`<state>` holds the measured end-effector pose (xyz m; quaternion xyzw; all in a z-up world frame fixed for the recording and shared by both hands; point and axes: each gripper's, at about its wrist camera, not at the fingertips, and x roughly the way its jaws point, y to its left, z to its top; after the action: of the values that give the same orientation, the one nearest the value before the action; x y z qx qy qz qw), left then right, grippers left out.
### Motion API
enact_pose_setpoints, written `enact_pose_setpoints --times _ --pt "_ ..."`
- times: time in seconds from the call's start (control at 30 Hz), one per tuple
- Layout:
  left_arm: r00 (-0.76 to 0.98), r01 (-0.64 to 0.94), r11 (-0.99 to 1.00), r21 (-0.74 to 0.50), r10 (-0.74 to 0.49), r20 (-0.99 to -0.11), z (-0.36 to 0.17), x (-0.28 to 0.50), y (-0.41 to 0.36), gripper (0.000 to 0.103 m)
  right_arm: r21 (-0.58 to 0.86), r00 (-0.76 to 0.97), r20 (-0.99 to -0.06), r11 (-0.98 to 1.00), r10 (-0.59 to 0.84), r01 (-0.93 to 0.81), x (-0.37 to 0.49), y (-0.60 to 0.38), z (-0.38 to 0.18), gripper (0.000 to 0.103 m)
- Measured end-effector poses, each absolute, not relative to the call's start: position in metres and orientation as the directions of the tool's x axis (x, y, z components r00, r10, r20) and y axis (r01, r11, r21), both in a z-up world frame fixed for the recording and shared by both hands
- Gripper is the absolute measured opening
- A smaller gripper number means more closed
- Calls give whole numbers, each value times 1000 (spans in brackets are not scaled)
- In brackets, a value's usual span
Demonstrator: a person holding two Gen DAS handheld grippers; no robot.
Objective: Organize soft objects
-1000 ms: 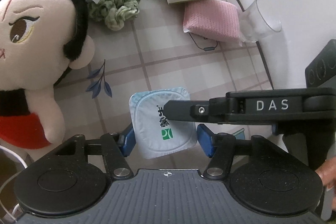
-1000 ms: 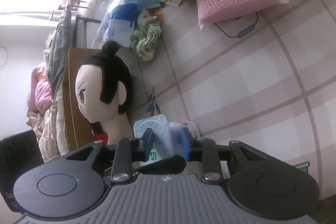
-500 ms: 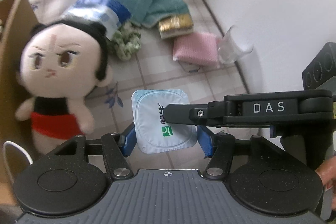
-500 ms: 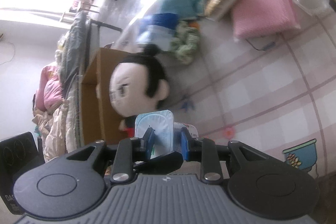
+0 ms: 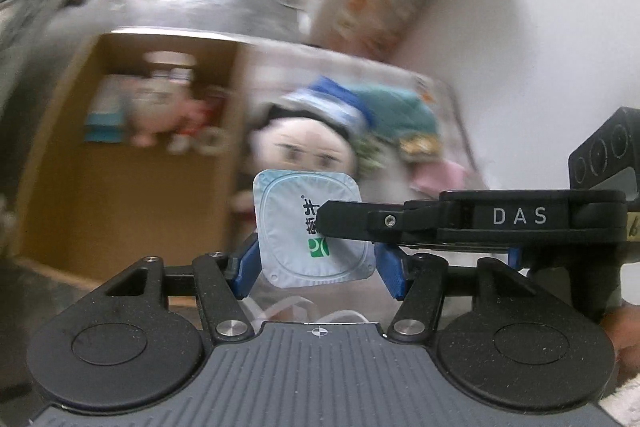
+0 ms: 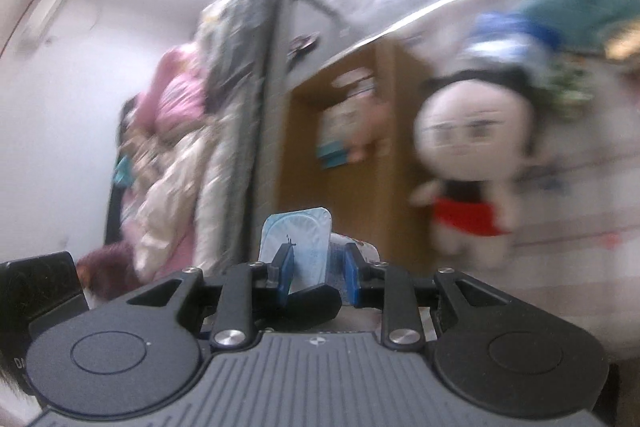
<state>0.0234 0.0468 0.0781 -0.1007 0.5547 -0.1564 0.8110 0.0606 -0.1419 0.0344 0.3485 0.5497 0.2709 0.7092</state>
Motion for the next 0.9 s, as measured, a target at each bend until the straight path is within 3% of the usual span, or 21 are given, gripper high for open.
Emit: enact_pose_setpoints --times 0.2,0.4,0.9 --pt "409 -26 963 -269 -235 -882 93 25 134 59 836 120 -521 534 845 -129 100 -40 35 29" --pt "394 -150 953 -262 -186 -900 54 58 213 59 866 15 -477 473 879 -163 152 40 -14 29" --pt "360 -88 977 -194 -151 -921 -67 163 269 60 778 73 -599 601 798 -182 242 109 -127 29"
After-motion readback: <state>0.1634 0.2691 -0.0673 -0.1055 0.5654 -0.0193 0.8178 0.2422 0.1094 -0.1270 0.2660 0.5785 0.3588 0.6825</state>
